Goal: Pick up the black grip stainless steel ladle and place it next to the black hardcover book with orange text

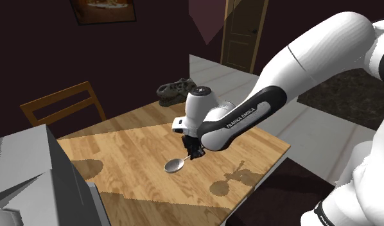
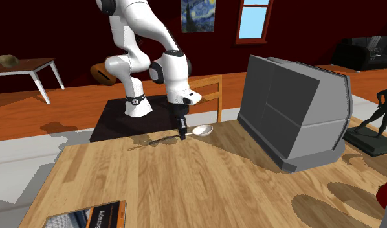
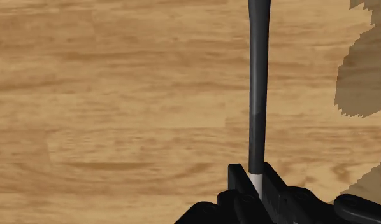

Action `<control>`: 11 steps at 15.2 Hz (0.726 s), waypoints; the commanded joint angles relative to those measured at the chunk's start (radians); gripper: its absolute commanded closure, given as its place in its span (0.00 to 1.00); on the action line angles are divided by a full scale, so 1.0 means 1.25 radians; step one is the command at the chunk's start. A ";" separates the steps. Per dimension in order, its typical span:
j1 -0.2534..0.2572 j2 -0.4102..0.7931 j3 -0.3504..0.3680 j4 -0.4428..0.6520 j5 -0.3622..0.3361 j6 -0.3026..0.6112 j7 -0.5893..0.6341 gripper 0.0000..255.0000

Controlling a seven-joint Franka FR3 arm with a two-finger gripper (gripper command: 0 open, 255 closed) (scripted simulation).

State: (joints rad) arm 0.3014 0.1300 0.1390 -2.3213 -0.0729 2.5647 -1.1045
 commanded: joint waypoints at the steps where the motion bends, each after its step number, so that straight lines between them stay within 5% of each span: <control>1: -0.025 -0.023 -0.012 -0.033 0.015 0.012 -0.050 1.00; 11: -0.137 -0.099 -0.101 -0.132 0.079 0.036 -0.301 1.00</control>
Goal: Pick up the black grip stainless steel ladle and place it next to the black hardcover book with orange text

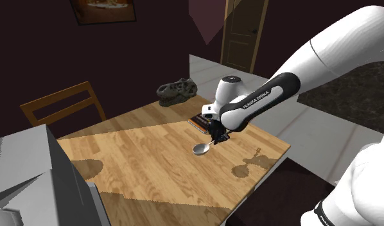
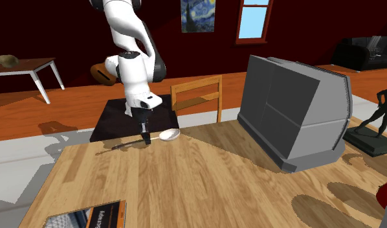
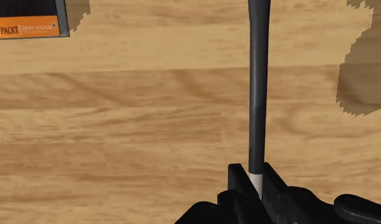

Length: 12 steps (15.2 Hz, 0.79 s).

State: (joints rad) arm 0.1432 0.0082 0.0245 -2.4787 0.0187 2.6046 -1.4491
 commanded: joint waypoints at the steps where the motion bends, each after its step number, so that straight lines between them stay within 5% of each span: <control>1: -0.021 -0.005 -0.020 -0.011 0.010 0.005 -0.051 1.00; 12: -0.140 0.002 -0.140 0.003 0.064 -0.011 -0.335 1.00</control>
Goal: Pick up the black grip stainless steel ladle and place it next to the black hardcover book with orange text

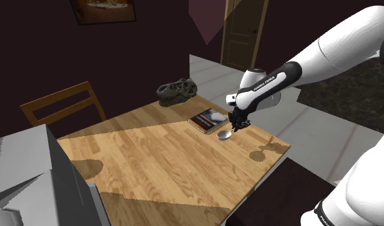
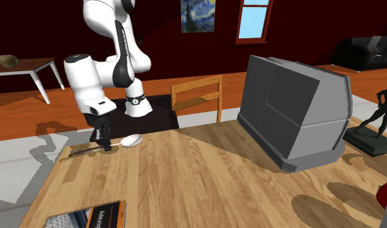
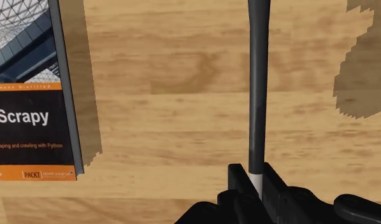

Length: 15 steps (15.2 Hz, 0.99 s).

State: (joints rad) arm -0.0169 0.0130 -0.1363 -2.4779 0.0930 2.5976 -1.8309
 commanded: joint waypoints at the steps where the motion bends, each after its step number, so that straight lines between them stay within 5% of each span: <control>1: -0.023 0.003 -0.022 0.009 0.010 -0.009 -0.055 1.00; 15: -0.170 0.134 -0.117 0.176 0.104 -0.073 -0.363 1.00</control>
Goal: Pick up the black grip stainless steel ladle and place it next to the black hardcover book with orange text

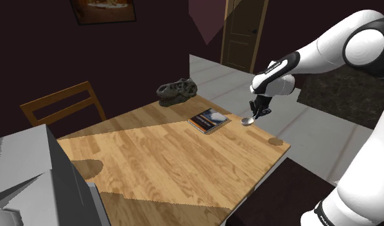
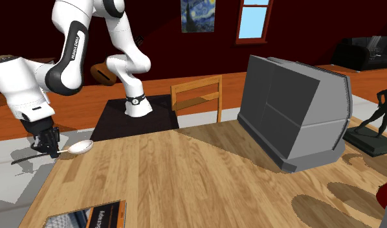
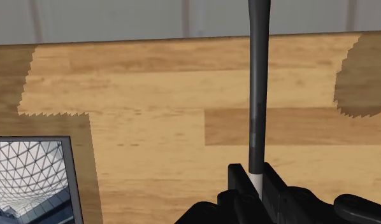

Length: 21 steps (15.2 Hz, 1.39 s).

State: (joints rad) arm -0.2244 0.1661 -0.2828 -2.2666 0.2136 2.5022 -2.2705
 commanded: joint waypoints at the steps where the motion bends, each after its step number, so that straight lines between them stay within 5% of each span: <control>1: -0.006 0.020 0.002 0.005 0.013 0.013 -0.016 1.00; 21: -0.045 0.178 0.061 0.007 0.128 0.160 -0.109 1.00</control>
State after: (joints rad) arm -0.2800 0.3876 -0.2077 -2.2582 0.3728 2.7006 -2.4057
